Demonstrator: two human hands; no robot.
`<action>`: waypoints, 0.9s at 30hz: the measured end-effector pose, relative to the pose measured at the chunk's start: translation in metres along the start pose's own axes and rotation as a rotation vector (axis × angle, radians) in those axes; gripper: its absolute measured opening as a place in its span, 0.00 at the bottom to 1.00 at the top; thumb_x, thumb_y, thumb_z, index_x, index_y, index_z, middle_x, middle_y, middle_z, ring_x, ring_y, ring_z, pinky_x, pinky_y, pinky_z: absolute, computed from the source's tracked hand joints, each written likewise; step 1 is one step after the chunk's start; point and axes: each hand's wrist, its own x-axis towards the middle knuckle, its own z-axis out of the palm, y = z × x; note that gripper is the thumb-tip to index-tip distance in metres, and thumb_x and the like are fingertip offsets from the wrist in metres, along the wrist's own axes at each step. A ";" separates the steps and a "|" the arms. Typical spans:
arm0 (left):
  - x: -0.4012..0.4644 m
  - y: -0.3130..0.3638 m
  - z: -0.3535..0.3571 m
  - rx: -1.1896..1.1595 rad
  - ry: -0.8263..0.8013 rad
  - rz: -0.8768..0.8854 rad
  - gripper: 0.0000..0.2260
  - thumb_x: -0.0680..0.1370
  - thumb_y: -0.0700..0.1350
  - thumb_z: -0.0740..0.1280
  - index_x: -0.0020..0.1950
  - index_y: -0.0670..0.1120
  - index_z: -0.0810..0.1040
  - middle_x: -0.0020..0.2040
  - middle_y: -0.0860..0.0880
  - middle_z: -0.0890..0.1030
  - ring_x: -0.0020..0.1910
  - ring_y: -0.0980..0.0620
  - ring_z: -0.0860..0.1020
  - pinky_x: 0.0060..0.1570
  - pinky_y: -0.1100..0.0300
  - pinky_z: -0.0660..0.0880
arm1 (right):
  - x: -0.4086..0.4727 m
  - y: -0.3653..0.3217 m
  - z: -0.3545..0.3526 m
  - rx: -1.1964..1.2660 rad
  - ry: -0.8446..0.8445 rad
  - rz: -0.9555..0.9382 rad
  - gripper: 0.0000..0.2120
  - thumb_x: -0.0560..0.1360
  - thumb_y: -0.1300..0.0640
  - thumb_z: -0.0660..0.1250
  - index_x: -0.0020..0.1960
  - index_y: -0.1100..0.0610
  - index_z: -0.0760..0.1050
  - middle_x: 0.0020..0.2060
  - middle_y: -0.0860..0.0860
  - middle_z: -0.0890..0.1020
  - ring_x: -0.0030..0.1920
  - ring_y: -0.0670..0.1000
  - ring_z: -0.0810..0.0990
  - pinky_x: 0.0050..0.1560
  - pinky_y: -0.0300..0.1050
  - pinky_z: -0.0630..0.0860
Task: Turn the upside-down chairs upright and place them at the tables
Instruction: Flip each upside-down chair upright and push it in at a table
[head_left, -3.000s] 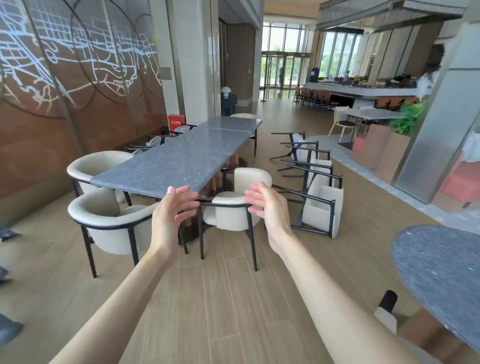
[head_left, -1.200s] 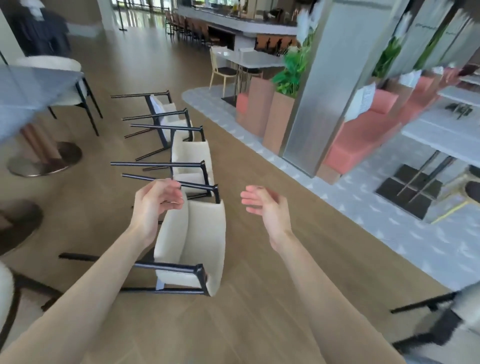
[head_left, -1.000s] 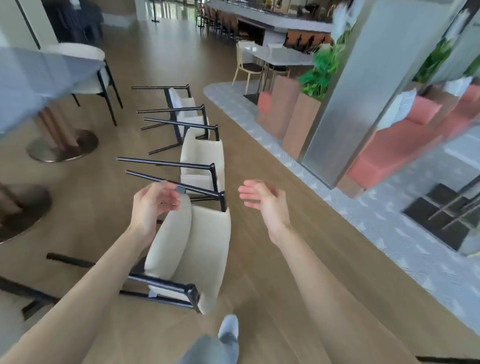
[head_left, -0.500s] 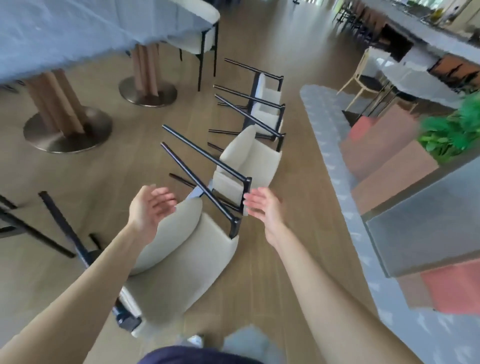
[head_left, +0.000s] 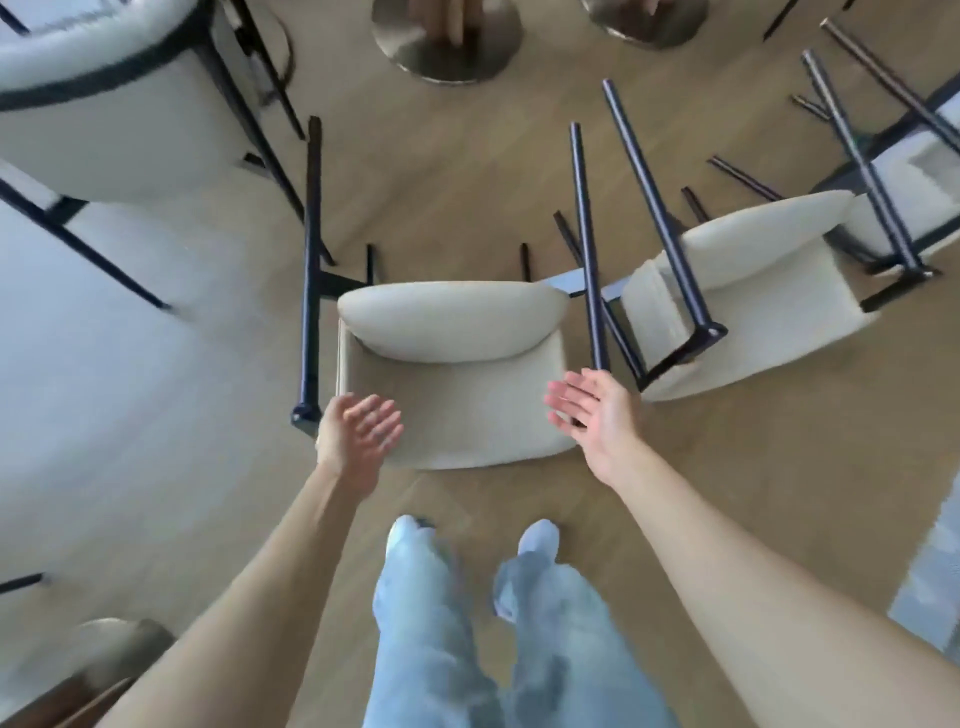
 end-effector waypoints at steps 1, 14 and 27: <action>0.013 -0.020 -0.014 -0.054 0.045 -0.040 0.14 0.84 0.48 0.56 0.56 0.39 0.75 0.53 0.40 0.79 0.53 0.43 0.79 0.54 0.51 0.75 | 0.015 0.016 -0.003 -0.028 0.007 0.037 0.09 0.80 0.55 0.61 0.48 0.58 0.77 0.46 0.57 0.85 0.44 0.54 0.84 0.47 0.48 0.79; 0.263 -0.210 -0.093 -0.063 0.245 -0.257 0.25 0.77 0.51 0.72 0.69 0.43 0.69 0.68 0.40 0.73 0.63 0.40 0.78 0.53 0.37 0.80 | 0.274 0.304 -0.015 -0.242 -0.029 0.470 0.37 0.74 0.50 0.75 0.76 0.56 0.61 0.66 0.55 0.73 0.64 0.57 0.77 0.60 0.60 0.80; 0.529 -0.329 -0.134 -0.094 0.231 -0.100 0.53 0.66 0.55 0.78 0.82 0.50 0.50 0.76 0.48 0.65 0.72 0.40 0.70 0.56 0.31 0.77 | 0.526 0.444 -0.076 0.142 0.082 0.307 0.31 0.65 0.47 0.78 0.65 0.51 0.73 0.61 0.45 0.79 0.72 0.53 0.70 0.67 0.57 0.75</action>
